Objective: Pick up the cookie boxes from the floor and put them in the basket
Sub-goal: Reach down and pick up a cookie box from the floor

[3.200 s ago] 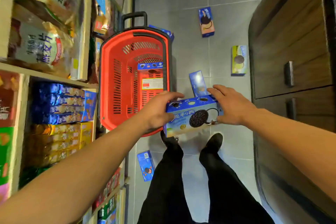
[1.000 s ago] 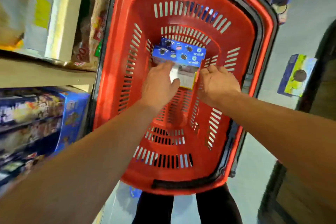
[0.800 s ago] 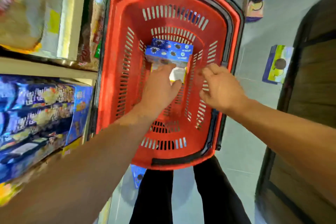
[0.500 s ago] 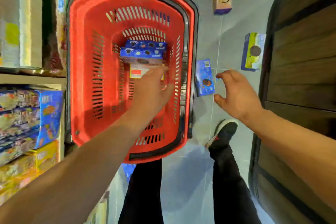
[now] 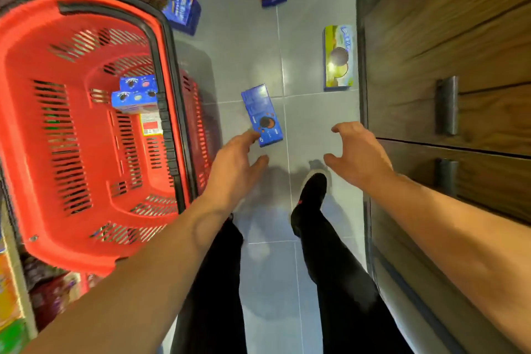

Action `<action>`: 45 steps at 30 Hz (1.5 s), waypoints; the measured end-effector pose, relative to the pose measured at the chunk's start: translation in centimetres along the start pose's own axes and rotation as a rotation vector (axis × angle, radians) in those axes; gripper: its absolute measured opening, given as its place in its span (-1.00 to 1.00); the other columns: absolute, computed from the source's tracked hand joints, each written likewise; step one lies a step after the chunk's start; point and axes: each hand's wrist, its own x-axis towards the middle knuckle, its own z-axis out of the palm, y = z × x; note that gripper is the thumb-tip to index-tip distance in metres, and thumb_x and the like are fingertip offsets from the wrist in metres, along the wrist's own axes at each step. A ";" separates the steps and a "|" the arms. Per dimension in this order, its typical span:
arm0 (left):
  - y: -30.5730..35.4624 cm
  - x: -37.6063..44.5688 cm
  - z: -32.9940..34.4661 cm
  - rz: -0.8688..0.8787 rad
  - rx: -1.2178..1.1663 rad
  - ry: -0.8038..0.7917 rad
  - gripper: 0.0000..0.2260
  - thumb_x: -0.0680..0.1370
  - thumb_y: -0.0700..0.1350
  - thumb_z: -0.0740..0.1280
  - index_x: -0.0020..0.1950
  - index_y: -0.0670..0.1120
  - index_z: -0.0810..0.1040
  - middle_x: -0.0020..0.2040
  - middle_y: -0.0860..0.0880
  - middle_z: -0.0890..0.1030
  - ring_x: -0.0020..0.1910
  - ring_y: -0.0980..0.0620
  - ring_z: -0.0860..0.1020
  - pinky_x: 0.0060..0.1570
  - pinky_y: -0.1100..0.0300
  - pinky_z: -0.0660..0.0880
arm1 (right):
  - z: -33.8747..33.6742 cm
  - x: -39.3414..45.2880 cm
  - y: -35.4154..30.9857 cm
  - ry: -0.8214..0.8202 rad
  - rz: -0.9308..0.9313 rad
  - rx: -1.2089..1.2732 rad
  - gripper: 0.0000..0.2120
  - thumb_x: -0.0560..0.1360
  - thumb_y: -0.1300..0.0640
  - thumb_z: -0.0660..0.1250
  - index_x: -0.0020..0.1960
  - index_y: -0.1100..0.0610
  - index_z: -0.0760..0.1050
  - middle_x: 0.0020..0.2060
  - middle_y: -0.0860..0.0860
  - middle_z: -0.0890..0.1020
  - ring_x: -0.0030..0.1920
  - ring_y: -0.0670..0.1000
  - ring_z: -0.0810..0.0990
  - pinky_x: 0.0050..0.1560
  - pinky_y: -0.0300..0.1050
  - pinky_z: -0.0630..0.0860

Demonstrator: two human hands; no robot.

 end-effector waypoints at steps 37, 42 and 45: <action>-15.0 19.5 21.1 -0.781 -1.028 0.059 -0.77 0.48 -0.14 0.46 0.06 -0.08 0.47 0.07 -0.20 0.66 -0.11 -0.12 0.68 -0.25 -0.02 0.64 | 21.7 22.4 3.6 -0.176 0.182 0.863 -0.72 0.47 0.20 0.37 0.16 0.02 0.59 0.01 0.01 0.68 0.02 0.03 0.65 0.14 0.07 0.57; -10.6 14.5 16.0 -0.697 -0.933 0.093 -0.63 0.39 -0.10 0.54 0.11 -0.10 0.49 0.04 -0.17 0.67 -0.05 -0.13 0.67 -0.04 -0.14 0.61 | 15.1 15.2 2.0 -0.173 0.226 0.966 -0.80 0.43 0.19 0.40 -0.02 -0.07 0.57 -0.06 -0.09 0.69 0.04 0.02 0.66 0.11 0.07 0.59; -7.6 11.1 11.5 -0.576 -0.716 0.031 -0.55 0.29 0.04 0.55 0.09 0.00 0.48 -0.03 -0.12 0.68 -0.08 -0.07 0.67 0.01 -0.08 0.60 | 11.1 10.8 0.8 -0.174 0.160 0.740 -0.67 0.43 0.15 0.46 0.17 0.06 0.51 0.10 -0.03 0.61 0.09 -0.01 0.61 0.16 -0.02 0.53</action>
